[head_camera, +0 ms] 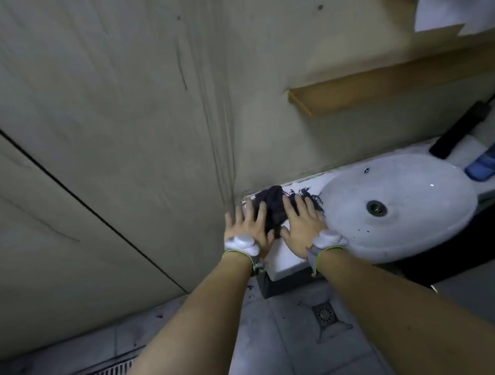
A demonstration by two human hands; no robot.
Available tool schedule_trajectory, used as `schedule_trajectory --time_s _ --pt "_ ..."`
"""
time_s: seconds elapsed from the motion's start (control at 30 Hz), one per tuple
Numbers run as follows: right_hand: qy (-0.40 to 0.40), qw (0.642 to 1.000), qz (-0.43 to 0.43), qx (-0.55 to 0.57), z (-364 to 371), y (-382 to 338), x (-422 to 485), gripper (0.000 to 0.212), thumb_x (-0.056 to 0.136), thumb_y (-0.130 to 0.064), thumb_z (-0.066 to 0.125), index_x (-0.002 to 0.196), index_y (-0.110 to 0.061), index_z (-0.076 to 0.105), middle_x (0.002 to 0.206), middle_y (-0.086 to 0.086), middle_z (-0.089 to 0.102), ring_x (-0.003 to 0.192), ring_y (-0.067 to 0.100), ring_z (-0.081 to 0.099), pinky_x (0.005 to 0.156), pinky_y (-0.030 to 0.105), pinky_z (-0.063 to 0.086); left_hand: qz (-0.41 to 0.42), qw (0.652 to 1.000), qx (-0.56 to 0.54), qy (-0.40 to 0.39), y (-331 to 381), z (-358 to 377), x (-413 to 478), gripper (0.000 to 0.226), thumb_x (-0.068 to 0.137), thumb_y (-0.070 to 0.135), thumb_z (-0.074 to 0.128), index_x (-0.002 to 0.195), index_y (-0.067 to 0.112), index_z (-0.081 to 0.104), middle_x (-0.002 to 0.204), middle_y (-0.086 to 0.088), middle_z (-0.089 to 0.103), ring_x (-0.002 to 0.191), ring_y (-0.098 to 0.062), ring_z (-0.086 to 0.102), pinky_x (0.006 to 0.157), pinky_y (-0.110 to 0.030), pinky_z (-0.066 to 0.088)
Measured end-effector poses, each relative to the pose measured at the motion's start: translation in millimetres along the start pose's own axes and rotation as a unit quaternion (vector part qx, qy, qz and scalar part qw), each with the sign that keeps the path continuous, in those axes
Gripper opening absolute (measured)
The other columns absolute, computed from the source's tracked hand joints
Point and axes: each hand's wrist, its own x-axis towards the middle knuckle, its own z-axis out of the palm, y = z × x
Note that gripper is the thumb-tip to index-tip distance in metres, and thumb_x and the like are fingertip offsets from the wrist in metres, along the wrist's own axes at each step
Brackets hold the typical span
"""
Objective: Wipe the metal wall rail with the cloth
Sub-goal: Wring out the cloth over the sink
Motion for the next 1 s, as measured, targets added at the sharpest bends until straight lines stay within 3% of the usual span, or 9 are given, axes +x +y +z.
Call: schedule_trajectory --time_s 0.2,0.37,0.43,0.5,0.6,0.67,0.77,0.83,1.0 --pt "-0.115 0.990 0.073 0.036 15 25 48 0.080 0.089 -0.036 0.047 0.149 -0.034 -0.005 0.161 0.003 -0.002 0.139 0.040 0.025 0.105 0.053 0.035 -0.061 0.983 -0.089 -0.150 10 6 47 0.081 0.087 0.043 0.050 0.152 0.030 0.004 0.162 -0.003 0.003 0.144 -0.033 0.021 0.110 -0.052 0.026" --pt "-0.135 0.984 0.111 0.024 17 23 75 0.080 0.090 -0.033 0.049 0.150 -0.031 -0.005 0.156 0.005 0.016 0.135 0.041 0.028 0.097 0.057 0.039 -0.092 0.970 -0.117 -0.191 11 5 70 0.089 0.085 0.032 0.056 0.152 0.033 -0.003 0.159 0.005 0.015 0.144 -0.029 0.027 0.101 -0.052 0.037" --pt "-0.145 0.980 0.139 -0.008 14 21 80 0.072 0.091 -0.026 0.047 0.149 -0.025 0.004 0.153 0.009 0.019 0.134 0.039 0.030 0.095 0.055 0.040 -0.091 0.971 -0.127 -0.181 11 2 71 0.082 0.081 0.018 0.057 0.148 0.027 0.010 0.153 0.001 0.028 0.137 -0.030 0.035 0.094 -0.051 0.041" --pt "-0.146 0.978 0.145 -0.037 11 16 85 0.054 0.094 -0.019 0.046 0.143 -0.009 0.026 0.147 0.015 0.031 0.127 0.034 0.040 0.097 0.043 0.042 -0.076 0.974 -0.132 -0.166 8 -3 73 0.066 0.075 0.009 0.056 0.135 0.016 0.030 0.140 -0.005 0.043 0.126 -0.033 0.048 0.086 -0.046 0.046" --pt "-0.144 0.979 0.144 0.019 -2 10 84 0.024 0.094 -0.015 0.049 0.111 -0.002 0.059 0.122 0.018 0.060 0.101 0.027 0.058 0.072 0.028 0.044 -0.069 0.981 -0.142 -0.113 -6 -17 70 0.039 0.080 0.025 0.049 0.118 0.014 0.049 0.123 -0.009 0.057 0.111 -0.032 0.060 0.076 -0.035 0.046" --pt "-0.119 0.982 0.148 0.028 -18 4 79 0.018 0.090 -0.021 0.052 0.089 -0.005 0.060 0.108 0.017 0.065 0.087 0.029 0.062 0.066 0.028 0.043 -0.095 0.976 -0.180 -0.075 -17 -31 66 0.037 0.082 0.040 0.045 0.106 0.017 0.060 0.112 -0.011 0.066 0.101 -0.031 0.065 0.078 -0.033 0.050" --pt "-0.074 0.979 0.174 0.077 -45 -15 68 0.031 0.092 -0.033 0.048 0.101 -0.007 0.062 0.117 0.019 0.055 0.099 0.036 0.058 0.079 0.032 0.044 -0.136 0.941 -0.306 -0.044 -33 -62 63 0.041 0.086 0.045 0.045 0.096 0.012 0.068 0.096 -0.010 0.068 0.093 -0.029 0.065 0.076 -0.029 0.047" --pt "-0.059 0.966 0.177 0.179 -63 -36 60 0.030 0.093 -0.034 0.045 0.096 -0.008 0.060 0.118 0.020 0.057 0.103 0.036 0.056 0.082 0.033 0.042 -0.152 0.904 -0.398 -0.032 -46 -84 55 0.039 0.089 0.042 0.047 0.091 0.010 0.068 0.087 -0.008 0.063 0.085 -0.026 0.060 0.069 -0.026 0.038" --pt "-0.053 0.876 0.150 0.455 -113 -98 40 0.036 0.096 -0.026 0.041 0.114 -0.002 0.061 0.121 0.017 0.060 0.112 0.033 0.054 0.091 0.035 0.040 -0.111 0.818 -0.564 0.015 -63 -135 23 0.031 0.073 0.048 0.055 0.073 0.017 0.057 0.090 -0.010 0.067 0.092 -0.031 0.067 0.081 -0.042 0.053"
